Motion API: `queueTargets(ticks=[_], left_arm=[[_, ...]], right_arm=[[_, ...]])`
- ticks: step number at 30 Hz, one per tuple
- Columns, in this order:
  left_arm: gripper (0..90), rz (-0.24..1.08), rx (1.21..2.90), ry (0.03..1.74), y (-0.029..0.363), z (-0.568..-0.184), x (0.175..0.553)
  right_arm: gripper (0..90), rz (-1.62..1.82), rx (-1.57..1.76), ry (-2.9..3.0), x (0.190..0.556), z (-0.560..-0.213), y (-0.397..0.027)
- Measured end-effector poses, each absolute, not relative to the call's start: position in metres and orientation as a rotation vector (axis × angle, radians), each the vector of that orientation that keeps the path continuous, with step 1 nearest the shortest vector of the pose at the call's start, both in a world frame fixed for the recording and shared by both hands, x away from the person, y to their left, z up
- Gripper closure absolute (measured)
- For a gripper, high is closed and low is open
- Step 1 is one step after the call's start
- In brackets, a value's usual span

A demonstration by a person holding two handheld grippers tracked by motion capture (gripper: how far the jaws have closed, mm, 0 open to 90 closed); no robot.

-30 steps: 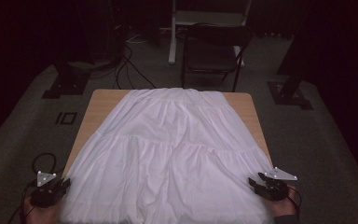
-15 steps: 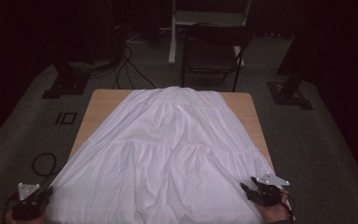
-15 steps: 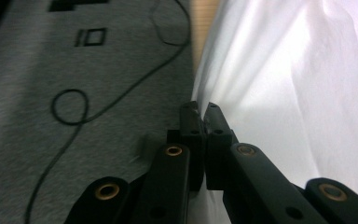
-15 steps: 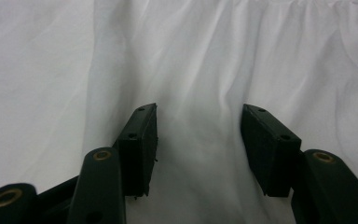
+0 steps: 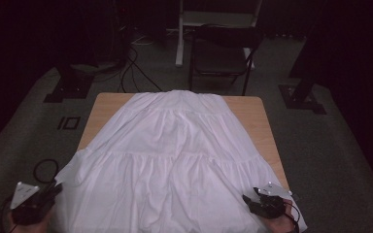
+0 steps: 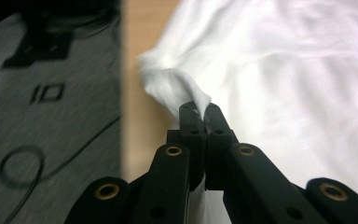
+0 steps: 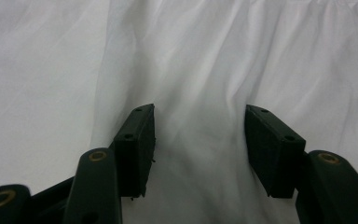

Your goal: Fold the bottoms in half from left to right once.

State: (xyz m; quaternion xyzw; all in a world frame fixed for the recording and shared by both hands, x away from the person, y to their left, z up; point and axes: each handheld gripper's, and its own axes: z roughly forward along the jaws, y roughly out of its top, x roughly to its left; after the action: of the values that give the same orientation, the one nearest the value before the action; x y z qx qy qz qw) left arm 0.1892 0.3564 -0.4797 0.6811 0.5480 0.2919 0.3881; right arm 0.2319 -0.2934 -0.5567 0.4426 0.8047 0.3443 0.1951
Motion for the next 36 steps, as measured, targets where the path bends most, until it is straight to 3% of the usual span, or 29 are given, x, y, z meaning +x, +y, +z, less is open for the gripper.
queueTargets(ticks=[11,18,26,31,33,36], left_arm=[[89.3,0.482,1.85,1.091,0.248,-0.458,0.252],[89.3,0.346,1.927,0.806,0.145,-0.424,0.28],[89.3,0.141,1.984,0.501,0.011,-0.404,0.276],[89.2,-0.038,2.052,0.381,-0.054,-0.429,0.26],[83.3,-0.072,2.108,0.368,-0.066,-0.448,0.261],[63.7,-0.081,2.12,0.428,-0.058,-0.463,0.269]], right_arm=[[40.8,0.977,1.241,2.182,0.243,-0.544,-0.304],[40.4,0.899,1.336,2.144,0.259,-0.552,-0.324],[39.5,0.916,1.362,2.146,0.261,-0.556,-0.326],[39.4,0.925,1.372,2.141,0.261,-0.557,-0.326],[39.3,0.926,1.373,2.14,0.261,-0.557,-0.326],[39.3,0.913,1.376,2.143,0.262,-0.556,-0.325]])
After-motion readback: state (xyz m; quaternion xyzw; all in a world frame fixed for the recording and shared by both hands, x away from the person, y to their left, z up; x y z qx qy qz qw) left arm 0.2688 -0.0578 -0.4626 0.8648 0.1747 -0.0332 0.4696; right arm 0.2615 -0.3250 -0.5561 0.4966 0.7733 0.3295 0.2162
